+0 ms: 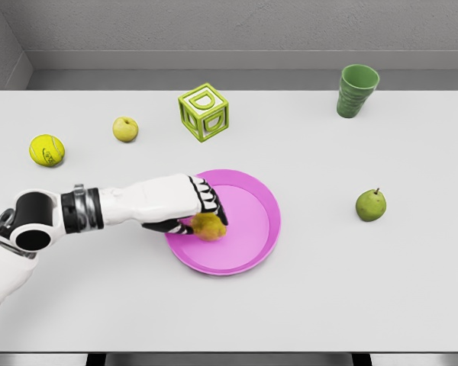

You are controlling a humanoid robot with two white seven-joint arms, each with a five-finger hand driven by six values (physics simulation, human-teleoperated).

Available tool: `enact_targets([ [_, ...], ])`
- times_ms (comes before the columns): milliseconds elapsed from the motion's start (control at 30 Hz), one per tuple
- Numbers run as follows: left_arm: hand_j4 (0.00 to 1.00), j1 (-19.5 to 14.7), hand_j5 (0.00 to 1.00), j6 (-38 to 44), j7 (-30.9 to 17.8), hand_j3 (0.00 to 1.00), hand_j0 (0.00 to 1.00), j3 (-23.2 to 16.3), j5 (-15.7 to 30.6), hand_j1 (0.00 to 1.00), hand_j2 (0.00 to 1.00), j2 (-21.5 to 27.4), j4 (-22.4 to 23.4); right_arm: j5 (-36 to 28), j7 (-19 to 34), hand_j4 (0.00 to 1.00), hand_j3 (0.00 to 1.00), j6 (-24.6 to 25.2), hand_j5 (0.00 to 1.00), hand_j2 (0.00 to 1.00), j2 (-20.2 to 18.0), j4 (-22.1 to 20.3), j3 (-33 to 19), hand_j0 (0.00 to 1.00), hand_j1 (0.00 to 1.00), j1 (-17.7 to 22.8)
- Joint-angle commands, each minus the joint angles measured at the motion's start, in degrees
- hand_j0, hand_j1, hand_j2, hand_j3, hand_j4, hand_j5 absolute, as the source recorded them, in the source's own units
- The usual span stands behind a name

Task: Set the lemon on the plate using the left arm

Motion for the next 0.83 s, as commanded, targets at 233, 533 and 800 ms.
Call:
enact_targets([
  [233, 1.00, 0.8, 1.00, 0.2, 0.0, 1.00, 1.00, 11.8, 1.4, 1.00, 1.00, 3.1, 4.1, 0.0, 0.0, 1.00, 1.00, 0.0, 1.00, 1.00, 0.0, 0.0, 0.0, 1.00, 1.00, 0.0],
  [533, 1.00, 1.1, 1.00, 0.2, 0.0, 1.00, 1.00, 19.3, 3.5, 1.00, 1.00, 5.1, 16.9, 0.0, 0.0, 1.00, 1.00, 0.0, 1.00, 1.00, 0.0, 0.0, 0.0, 1.00, 1.00, -0.1],
  [800, 1.00, 3.2, 1.00, 0.2, 0.0, 1.00, 1.00, 22.0, 4.2, 1.00, 1.00, 6.1, 20.1, 0.0, 0.0, 1.00, 1.00, 0.0, 1.00, 1.00, 0.0, 0.0, 0.0, 1.00, 1.00, -0.1],
])
